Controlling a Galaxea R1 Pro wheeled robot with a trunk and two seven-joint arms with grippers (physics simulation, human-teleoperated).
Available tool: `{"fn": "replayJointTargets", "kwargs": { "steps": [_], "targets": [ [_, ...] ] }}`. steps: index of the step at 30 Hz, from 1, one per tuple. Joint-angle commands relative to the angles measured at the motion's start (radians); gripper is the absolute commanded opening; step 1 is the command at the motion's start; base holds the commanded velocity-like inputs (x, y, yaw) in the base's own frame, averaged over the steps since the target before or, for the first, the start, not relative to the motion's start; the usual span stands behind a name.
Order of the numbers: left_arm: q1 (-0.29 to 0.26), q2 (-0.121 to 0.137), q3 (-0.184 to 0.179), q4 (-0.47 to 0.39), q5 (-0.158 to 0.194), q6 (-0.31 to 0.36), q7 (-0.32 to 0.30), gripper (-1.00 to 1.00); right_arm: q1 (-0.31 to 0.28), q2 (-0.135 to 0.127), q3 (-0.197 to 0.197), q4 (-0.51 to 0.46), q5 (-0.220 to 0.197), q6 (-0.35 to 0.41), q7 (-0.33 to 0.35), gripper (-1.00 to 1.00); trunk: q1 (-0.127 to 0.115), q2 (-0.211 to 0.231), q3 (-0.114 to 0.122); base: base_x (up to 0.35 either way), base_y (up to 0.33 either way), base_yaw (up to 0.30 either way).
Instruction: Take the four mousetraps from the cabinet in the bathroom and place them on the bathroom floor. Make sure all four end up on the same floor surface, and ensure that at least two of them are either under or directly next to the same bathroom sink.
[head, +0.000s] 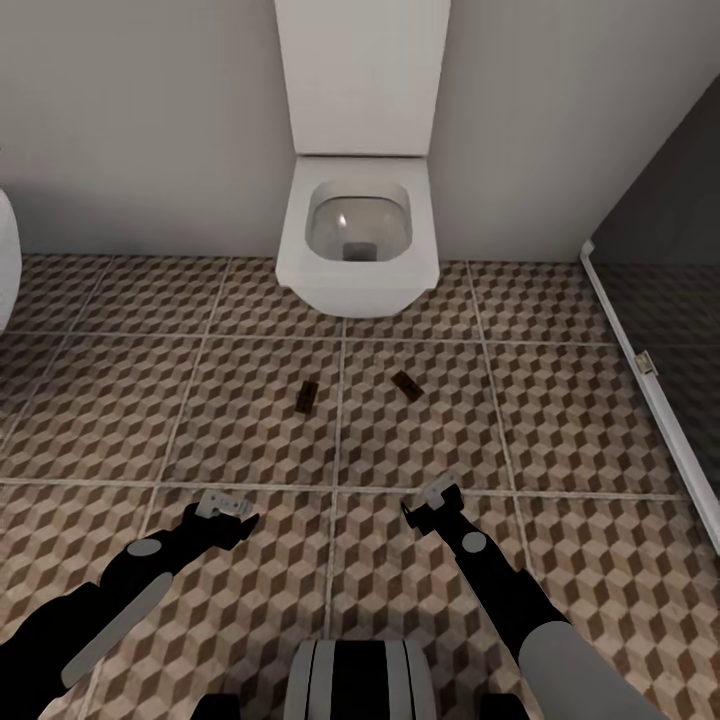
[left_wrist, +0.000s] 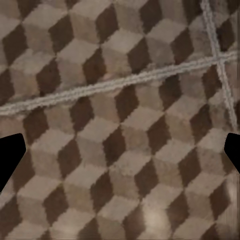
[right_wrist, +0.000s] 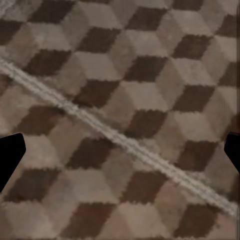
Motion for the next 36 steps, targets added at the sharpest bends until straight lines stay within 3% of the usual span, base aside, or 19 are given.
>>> {"fn": "replayJointTargets", "kwargs": {
  "steps": [1,8,19,36],
  "targets": [
    [-0.001,-0.001,-0.003,0.001,0.011,0.002,0.010,1.00,0.000,0.000,-0.002,-0.001,0.010,-0.002,0.003,1.00,-0.004,0.007,0.003,0.000,0.000,0.000],
    [-0.001,-0.009,-0.005,0.015,0.011,0.002,0.010,1.00,0.000,0.000,-0.002,-0.001,0.010,-0.024,0.003,1.00,-0.031,0.056,0.025,0.000,0.000,0.000],
    [-0.001,-0.012,-0.040,0.032,0.011,0.002,0.010,1.00,0.000,-0.001,-0.002,-0.001,0.010,-0.031,0.003,1.00,-0.073,0.133,0.059,0.000,0.000,0.000],
    [-0.001,-0.016,-0.045,0.048,0.011,0.002,0.010,1.00,0.000,-0.001,-0.002,-0.001,0.010,-0.032,0.003,1.00,-0.138,0.252,0.112,0.000,0.000,0.000]
  ]
}}
